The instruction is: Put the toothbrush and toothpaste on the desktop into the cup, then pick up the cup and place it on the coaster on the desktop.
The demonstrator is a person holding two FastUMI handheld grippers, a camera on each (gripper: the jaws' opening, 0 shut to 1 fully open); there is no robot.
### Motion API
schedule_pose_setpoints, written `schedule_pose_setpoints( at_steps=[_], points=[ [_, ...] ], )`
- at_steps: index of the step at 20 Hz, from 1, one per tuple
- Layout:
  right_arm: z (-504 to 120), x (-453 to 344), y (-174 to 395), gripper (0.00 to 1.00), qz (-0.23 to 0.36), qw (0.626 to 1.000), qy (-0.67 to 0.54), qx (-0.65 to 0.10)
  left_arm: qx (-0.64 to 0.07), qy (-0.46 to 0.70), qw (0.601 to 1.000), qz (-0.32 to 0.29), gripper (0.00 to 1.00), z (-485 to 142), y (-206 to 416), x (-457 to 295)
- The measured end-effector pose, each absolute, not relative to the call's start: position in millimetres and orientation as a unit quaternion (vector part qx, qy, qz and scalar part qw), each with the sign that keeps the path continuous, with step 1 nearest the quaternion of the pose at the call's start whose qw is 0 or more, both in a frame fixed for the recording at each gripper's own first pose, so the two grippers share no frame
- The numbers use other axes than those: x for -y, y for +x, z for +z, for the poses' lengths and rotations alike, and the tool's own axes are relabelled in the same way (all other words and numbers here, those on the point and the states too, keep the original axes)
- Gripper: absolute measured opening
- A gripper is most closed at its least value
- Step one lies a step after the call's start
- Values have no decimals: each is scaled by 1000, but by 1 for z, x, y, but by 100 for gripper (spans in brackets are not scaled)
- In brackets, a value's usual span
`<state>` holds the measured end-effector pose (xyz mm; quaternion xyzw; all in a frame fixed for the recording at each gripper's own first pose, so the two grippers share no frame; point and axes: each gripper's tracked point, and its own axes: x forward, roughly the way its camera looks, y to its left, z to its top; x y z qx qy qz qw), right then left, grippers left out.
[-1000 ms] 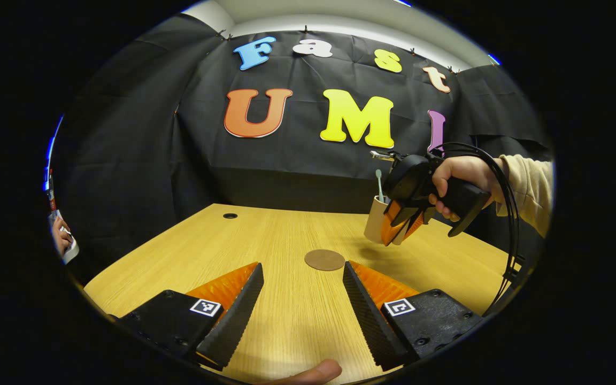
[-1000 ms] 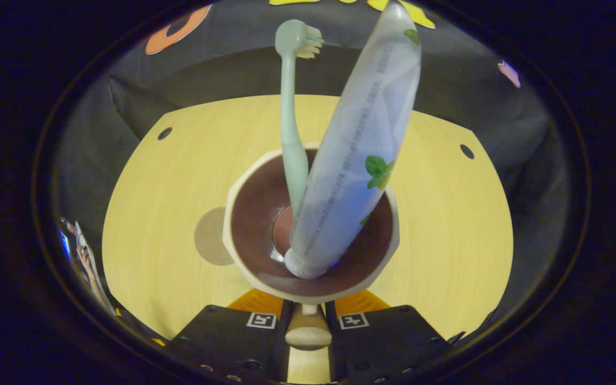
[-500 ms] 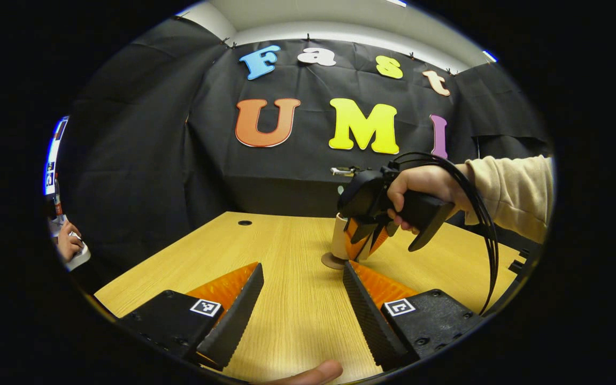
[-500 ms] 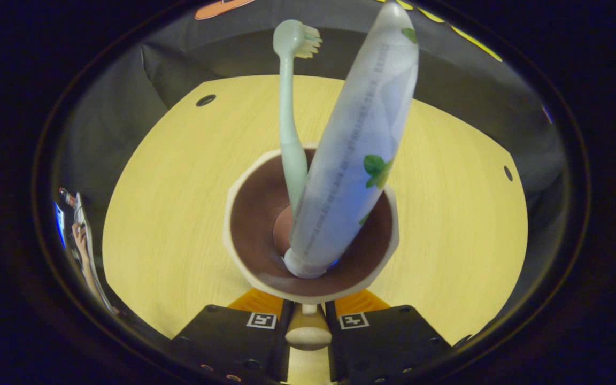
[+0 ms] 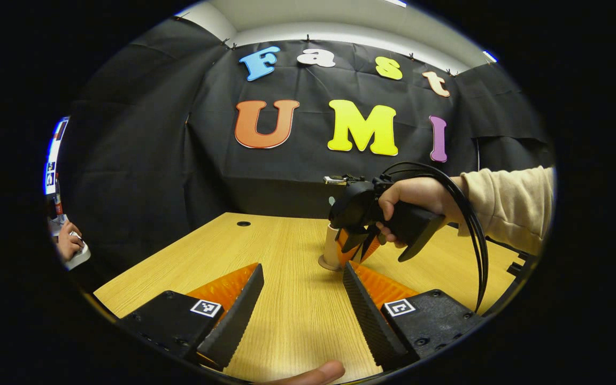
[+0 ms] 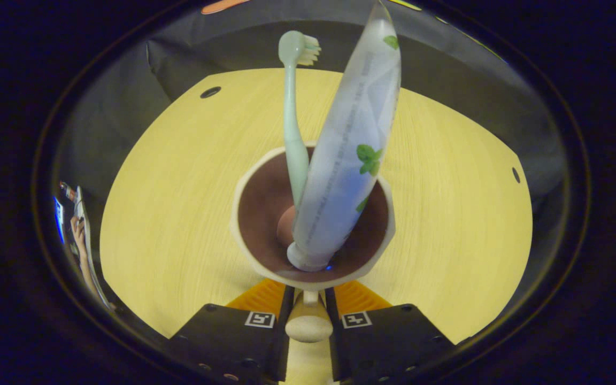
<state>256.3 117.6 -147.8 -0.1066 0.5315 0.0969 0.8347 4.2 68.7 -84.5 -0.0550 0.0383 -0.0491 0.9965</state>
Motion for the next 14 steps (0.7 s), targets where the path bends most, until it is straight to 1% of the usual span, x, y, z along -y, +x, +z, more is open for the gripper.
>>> schedule_pose_setpoints(
  at_steps=[1,2,3,4,5,6,7,8,11,14],
  points=[
    [-149,-111,260,35,96,840,-110,-522,-40,-53,997,-48,95,-83,7,-67],
    [-146,-110,259,46,103,845,-103,-514,-38,-51,997,-47,95,-82,9,-67],
    [-144,-110,259,51,110,850,-92,-506,-34,-52,997,-48,95,-76,12,-65],
    [-140,-108,258,66,113,855,-81,-499,-33,-54,997,-51,95,-71,18,-61],
    [-136,-105,256,78,112,861,-69,-491,-33,-54,997,-51,95,-67,24,-60],
    [-130,-102,251,94,116,867,-55,-482,-28,-50,997,-50,95,-60,31,-60],
    [-126,-100,247,96,120,873,-43,-471,-24,-45,998,-49,94,-54,36,-59],
    [-121,-93,242,94,122,879,-37,-460,-20,-39,998,-48,95,-49,42,-58],
    [-99,-64,219,97,119,900,-35,-418,-23,-34,998,-40,94,-36,56,-54],
    [-62,-24,200,97,104,931,-41,-348,-24,-44,998,-35,95,-21,59,-43]
  ],
)
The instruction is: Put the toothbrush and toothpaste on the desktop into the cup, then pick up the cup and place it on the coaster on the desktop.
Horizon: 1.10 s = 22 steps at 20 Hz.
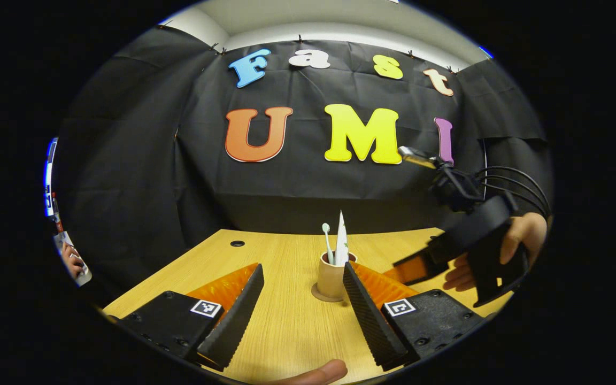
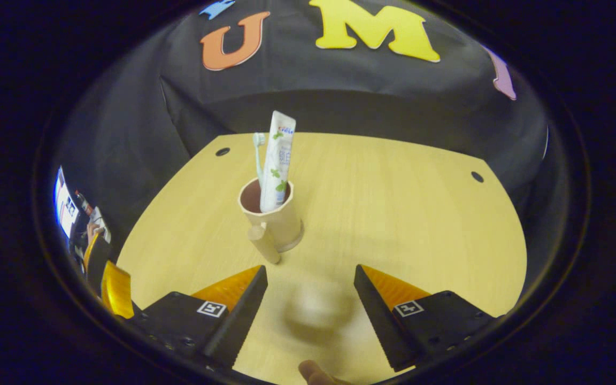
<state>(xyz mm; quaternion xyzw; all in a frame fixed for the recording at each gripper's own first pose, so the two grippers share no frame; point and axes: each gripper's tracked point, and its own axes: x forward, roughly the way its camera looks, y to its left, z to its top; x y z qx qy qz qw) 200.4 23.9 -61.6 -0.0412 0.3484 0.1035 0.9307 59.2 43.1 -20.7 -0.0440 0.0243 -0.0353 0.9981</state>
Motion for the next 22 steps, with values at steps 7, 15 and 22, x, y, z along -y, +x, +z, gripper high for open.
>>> schedule_pose_setpoints(
  at_steps=[7,15,22],
  points=[
    [26,76,157,96,33,986,-15,-165,0,-37,999,-22,94,13,54,-22],
    [32,114,112,96,27,996,-4,-81,-5,-34,999,-2,94,26,13,-3],
    [48,138,78,97,-3,999,-33,-7,22,-15,1000,-2,94,35,-2,8]
  ],
)
